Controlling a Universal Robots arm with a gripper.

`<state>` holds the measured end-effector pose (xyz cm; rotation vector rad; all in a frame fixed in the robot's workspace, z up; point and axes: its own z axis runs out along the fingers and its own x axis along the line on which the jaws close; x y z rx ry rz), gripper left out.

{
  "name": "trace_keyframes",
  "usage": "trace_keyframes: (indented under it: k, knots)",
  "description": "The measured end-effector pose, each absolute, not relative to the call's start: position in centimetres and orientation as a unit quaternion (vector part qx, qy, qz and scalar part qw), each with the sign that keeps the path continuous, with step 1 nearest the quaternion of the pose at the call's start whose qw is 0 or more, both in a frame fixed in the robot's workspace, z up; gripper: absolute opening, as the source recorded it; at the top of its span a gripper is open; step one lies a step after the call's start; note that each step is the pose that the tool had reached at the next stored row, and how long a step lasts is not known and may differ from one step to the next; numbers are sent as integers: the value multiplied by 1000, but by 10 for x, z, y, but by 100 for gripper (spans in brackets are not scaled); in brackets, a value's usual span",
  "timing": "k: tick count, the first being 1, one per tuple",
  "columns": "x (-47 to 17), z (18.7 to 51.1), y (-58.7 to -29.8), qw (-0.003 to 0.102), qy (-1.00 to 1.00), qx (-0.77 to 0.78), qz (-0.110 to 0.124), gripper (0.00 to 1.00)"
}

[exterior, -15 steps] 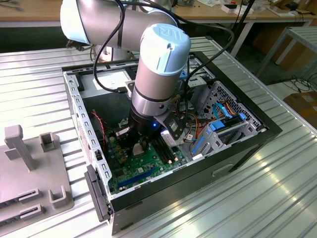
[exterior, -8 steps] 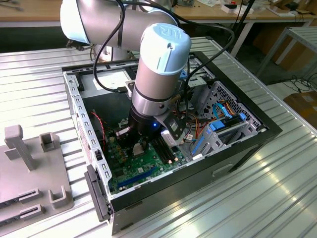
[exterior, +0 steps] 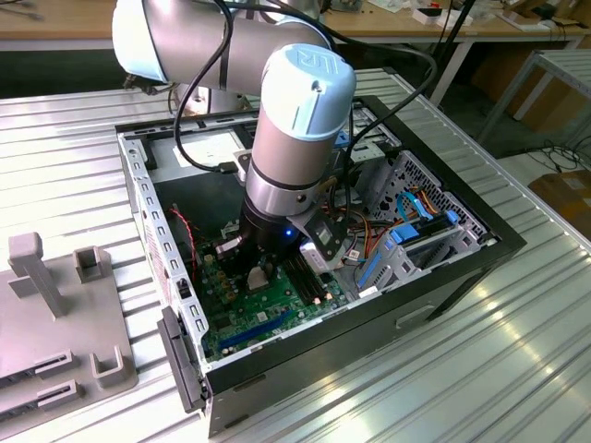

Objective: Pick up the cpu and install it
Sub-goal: 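Place the cpu into insertion slot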

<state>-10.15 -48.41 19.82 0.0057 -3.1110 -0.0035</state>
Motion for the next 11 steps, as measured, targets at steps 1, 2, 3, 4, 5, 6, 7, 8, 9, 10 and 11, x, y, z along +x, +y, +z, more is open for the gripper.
trace_keyframes:
  k: [1, 2, 3, 4, 5, 6, 7, 8, 9, 10, 11]
  knots:
    - [-101, 198, -484, 15, -1000, 2, -1, 47]
    - [-101, 198, -484, 15, -1000, 2, -1, 47]
    - [-101, 198, -484, 15, -1000, 2, -1, 47]
    - [-101, 198, -484, 15, -1000, 2, -1, 47]
    - [-101, 198, -484, 15, -1000, 2, -1, 47]
    - [-101, 198, -484, 15, -1000, 2, -1, 47]
    - [-101, 198, -484, 15, -1000, 2, -1, 47]
    - [-101, 197, -484, 15, -1000, 2, -1, 47]
    - [-101, 197, -484, 15, -1000, 2, -1, 47]
    - [-101, 197, -484, 15, -1000, 2, -1, 47]
    - [-101, 197, -484, 15, -1000, 2, -1, 47]
